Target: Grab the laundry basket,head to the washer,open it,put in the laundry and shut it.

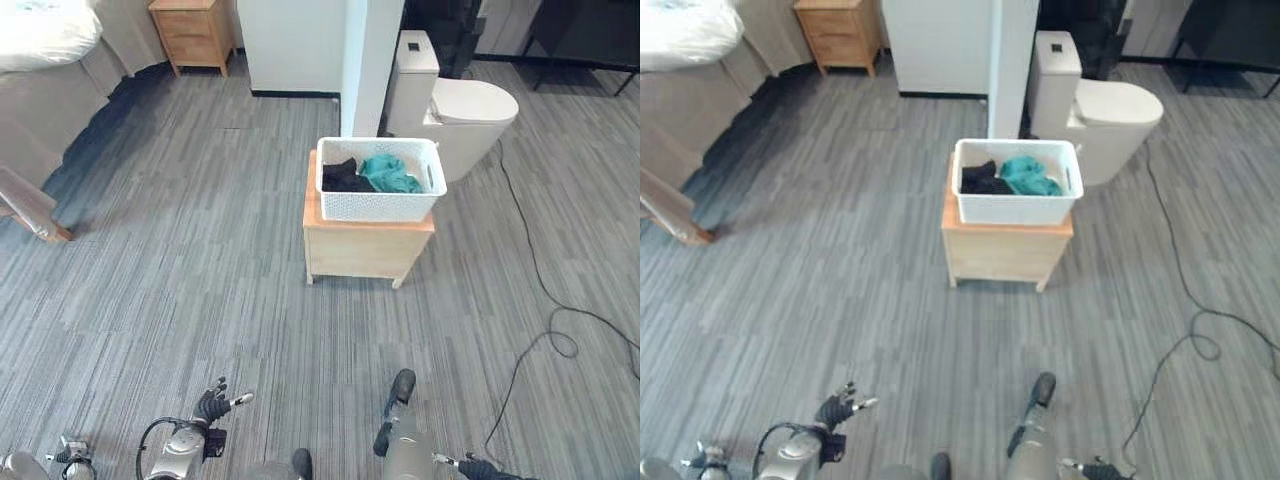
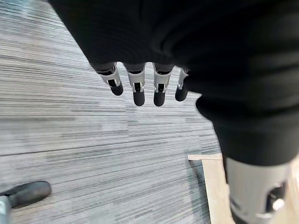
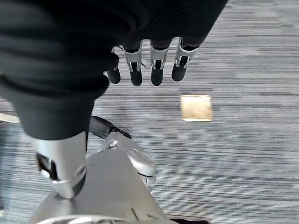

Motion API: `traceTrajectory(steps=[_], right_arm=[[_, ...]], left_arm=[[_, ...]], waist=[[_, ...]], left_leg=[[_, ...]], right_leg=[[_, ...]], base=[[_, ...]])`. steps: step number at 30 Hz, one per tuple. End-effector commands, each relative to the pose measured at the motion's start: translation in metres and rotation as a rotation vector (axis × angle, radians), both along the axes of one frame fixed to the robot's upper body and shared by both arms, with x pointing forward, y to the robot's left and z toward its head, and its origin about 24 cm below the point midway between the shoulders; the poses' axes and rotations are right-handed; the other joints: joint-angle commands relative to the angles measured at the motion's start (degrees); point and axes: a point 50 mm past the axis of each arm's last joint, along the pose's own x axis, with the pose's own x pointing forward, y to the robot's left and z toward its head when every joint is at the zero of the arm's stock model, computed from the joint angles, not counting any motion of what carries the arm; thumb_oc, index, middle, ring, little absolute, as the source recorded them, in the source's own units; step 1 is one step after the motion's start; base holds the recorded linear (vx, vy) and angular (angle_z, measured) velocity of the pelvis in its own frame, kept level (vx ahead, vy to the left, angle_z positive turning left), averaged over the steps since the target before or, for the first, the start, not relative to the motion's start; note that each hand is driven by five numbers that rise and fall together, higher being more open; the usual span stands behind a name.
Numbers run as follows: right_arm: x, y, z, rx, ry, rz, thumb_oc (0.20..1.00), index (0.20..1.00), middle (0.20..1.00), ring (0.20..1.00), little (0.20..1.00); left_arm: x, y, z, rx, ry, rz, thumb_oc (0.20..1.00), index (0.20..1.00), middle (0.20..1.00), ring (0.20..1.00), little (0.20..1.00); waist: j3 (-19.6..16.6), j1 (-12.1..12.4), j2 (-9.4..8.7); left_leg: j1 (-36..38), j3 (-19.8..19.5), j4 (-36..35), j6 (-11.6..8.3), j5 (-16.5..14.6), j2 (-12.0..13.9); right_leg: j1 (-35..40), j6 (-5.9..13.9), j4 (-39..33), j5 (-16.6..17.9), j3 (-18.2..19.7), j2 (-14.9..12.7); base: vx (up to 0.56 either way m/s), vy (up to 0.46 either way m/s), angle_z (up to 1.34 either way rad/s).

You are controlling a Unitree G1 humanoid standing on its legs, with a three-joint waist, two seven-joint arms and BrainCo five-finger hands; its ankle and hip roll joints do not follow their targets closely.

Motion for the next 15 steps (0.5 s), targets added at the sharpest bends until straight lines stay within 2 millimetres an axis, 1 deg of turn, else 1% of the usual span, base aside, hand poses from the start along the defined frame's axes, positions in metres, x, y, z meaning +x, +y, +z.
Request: traceTrajectory(steps=[1,2,3,4,5,6,7,8,9,10,11,12,13,14,15], right_arm=[[-0.004,-0.012,0.003,-0.024,0.015,-0.008,1.000,1.000,1.000,1.000,1.000],[-0.005,-0.013,0.003,-0.028,0.019,-0.013,1.000,1.000,1.000,1.000,1.000],[-0.001,-0.013,0.004,-0.034,0.008,-0.009,1.000,1.000,1.000,1.000,1.000],[0.004,-0.013,0.005,-0.040,-0.003,0.016,1.000,1.000,1.000,1.000,1.000],[0.011,-0.012,0.006,-0.044,-0.020,0.034,1.000,1.000,1.000,1.000,1.000],[0.017,-0.011,0.007,-0.049,-0.045,0.043,1.000,1.000,1.000,1.000,1.000],[0.023,-0.010,0.008,-0.051,-0.067,0.045,1.000,1.000,1.000,1.000,1.000],[0.029,-0.009,0.010,-0.054,-0.088,0.059,1.000,1.000,1.000,1.000,1.000],[0.036,-0.007,0.012,-0.054,-0.112,0.084,1.000,1.000,1.000,1.000,1.000],[0.040,-0.004,0.012,-0.052,-0.126,0.106,1.000,1.000,1.000,1.000,1.000],[0.040,-0.004,0.012,-0.052,-0.125,0.106,1.000,1.000,1.000,1.000,1.000],[0.044,-0.003,0.014,-0.056,-0.141,0.118,1.000,1.000,1.000,1.000,1.000],[0.051,-0.003,0.016,-0.067,-0.160,0.151,1.000,1.000,1.000,1.000,1.000],[0.052,-0.003,0.017,-0.072,-0.164,0.159,1.000,1.000,1.000,1.000,1.000],[0.054,-0.003,0.018,-0.079,-0.171,0.167,1.000,1.000,1.000,1.000,1.000]], left_arm=[[0.003,0.003,0.001,0.045,-0.004,-0.020,1.000,1.000,1.000,1.000,1.000],[-0.002,0.000,-0.004,0.039,0.027,0.008,1.000,1.000,1.000,1.000,1.000],[-0.002,0.001,-0.005,0.028,0.033,0.042,1.000,1.000,1.000,1.000,1.000],[-0.003,0.003,-0.004,0.019,0.027,0.079,1.000,1.000,1.000,1.000,1.000],[-0.002,0.002,-0.004,0.017,0.022,0.089,1.000,1.000,1.000,1.000,1.000],[0.000,0.003,-0.003,0.021,0.015,0.096,1.000,1.000,1.000,1.000,1.000],[0.003,0.002,-0.002,0.018,0.006,0.091,1.000,1.000,1.000,1.000,1.000],[0.005,0.002,-0.001,0.018,-0.007,0.089,1.000,1.000,1.000,1.000,1.000],[0.008,0.002,0.001,0.020,-0.024,0.086,1.000,1.000,1.000,1.000,1.000],[0.010,0.002,0.003,0.017,-0.042,0.083,1.000,1.000,1.000,1.000,1.000],[0.010,0.003,0.003,0.017,-0.041,0.083,1.000,1.000,1.000,1.000,1.000],[0.012,0.004,0.005,0.017,-0.057,0.091,1.000,1.000,1.000,1.000,1.000],[0.017,0.007,0.010,0.022,-0.088,0.091,1.000,1.000,1.000,1.000,1.000],[0.019,0.008,0.012,0.025,-0.098,0.091,1.000,1.000,1.000,1.000,1.000],[0.022,0.008,0.014,0.030,-0.112,0.082,1.000,1.000,1.000,1.000,1.000]], waist=[[-2.0,-1.1,-1.26],[-2.0,-1.3,-1.02],[-1.5,-0.7,-1.80],[-1.0,0.0,-1.85],[-0.5,0.6,-2.25],[-0.4,1.0,-2.87],[-0.3,1.5,-3.69],[0.2,2.3,-3.88],[0.5,2.9,-4.24],[0.4,3.2,-4.27],[0.4,3.3,-4.33],[0.4,3.6,-4.33],[0.0,5.4,-3.66],[0.1,6.0,-3.36],[-0.1,6.2,-3.37]], left_leg=[[1.1,-2.8,5.2,-3.45,-0.7,4.2],[-2.8,-1.9,17.0,-5.43,3.9,7.0],[-9.7,-2.6,31.9,-5.99,10.5,8.0],[-12.5,-2.9,36.4,-6.23,12.8,8.5],[-15.1,-2.7,39.8,-6.08,13.4,9.7],[-17.2,-1.8,39.4,-5.79,13.7,11.3],[-19.2,-0.8,37.3,-5.42,13.7,11.8],[-21.0,0.2,35.1,-5.21,12.4,12.4],[-22.2,0.9,31.3,-5.21,11.8,13.0],[-22.2,1.8,25.7,-5.32,11.6,13.8],[-22.0,2.0,25.5,-5.32,11.7,13.8],[-22.2,3.0,18.9,-5.64,12.4,14.9],[-21.9,0.8,5.8,-6.93,18.0,15.3],[-21.8,-0.8,2.9,-7.35,19.5,15.2],[-22.7,-1.5,2.1,-7.56,20.7,14.7]], right_leg=[[4.1,3.80,1.7,4.3,4.5,-0.2],[5.6,1.74,3.6,2.8,4.6,2.5],[7.5,-1.38,4.9,0.3,3.8,4.6],[8.7,-2.50,5.1,-1.2,2.9,5.8],[10.2,-3.56,4.9,-2.4,2.9,6.9],[11.2,-4.13,4.6,-3.5,3.1,7.8],[12.1,-4.41,4.3,-4.2,3.1,8.2],[13.2,-4.41,3.9,-4.8,3.3,8.9],[14.0,-4.19,3.6,-5.6,3.2,9.2],[14.8,-3.91,3.3,-6.2,3.3,9.6],[14.9,-3.90,3.3,-6.2,3.4,9.5],[15.7,-3.49,2.9,-6.9,3.2,9.7],[17.8,-2.81,2.0,-8.0,3.5,11.1],[18.8,-2.65,1.9,-8.6,3.9,11.5],[19.4,-2.52,1.7,-8.8,3.7,11.6]], base=[[0.73,-0.295,1.01],[0.69,-0.408,0.79],[0.51,-0.420,0.39],[0.36,-0.321,-0.32],[0.30,-0.220,-0.52],[0.29,-0.179,-0.46],[0.29,-0.129,-0.30],[0.26,-0.065,-0.19],[0.28,0.003,-0.19],[0.20,0.024,-0.08],[0.20,0.064,-0.09],[0.32,0.164,-0.27],[0.40,0.213,-0.34],[0.35,0.216,-0.27],[0.21,0.138,-0.19]])
